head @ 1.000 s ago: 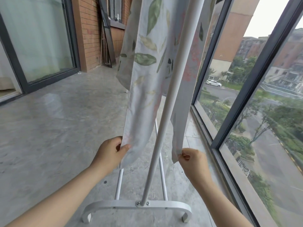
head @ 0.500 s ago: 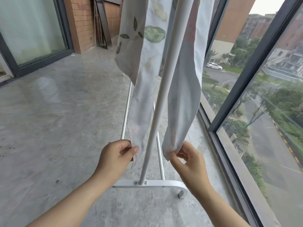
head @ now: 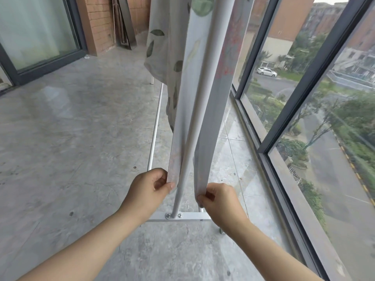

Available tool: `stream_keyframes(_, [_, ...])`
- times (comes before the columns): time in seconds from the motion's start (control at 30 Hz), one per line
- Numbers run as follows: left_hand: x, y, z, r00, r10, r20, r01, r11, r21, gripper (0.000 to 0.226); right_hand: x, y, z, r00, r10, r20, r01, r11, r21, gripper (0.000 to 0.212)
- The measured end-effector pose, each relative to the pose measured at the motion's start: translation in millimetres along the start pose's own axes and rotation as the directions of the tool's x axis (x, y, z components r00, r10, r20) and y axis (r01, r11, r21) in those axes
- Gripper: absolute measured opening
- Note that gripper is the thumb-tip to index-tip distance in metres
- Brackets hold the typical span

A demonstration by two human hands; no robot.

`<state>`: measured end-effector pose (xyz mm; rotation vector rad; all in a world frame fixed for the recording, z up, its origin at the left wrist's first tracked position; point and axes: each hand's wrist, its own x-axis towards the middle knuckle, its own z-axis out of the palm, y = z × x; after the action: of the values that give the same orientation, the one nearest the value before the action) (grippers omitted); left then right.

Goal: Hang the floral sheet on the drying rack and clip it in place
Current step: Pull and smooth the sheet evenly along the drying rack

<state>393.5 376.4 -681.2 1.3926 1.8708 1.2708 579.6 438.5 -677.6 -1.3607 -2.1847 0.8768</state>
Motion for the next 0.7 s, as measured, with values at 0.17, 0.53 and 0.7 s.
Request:
stream_keyframes(0.17, [5, -6, -4, 0.997, -0.078, 0.011, 0.079, 0.994, -0.075, 0.018, 1, 1, 0, 0.999, 0.042, 0.016, -0.044, 0.988, 0.150, 0.019])
stream_keyframes(0.53, [-11, 0, 3, 0.953, -0.205, 0.223, 0.242, 0.958, -0.154, 0.027, -11, -9, 6, 0.998, 0.047, 0.030, -0.054, 0.965, 0.258, 0.024])
stream_keyframes(0.7, [-10, -1, 5, 0.964, -0.221, 0.152, 0.243, 0.958, -0.150, 0.036, -13, -13, 11, 1.000, 0.018, 0.006, -0.018, 0.984, 0.177, 0.020])
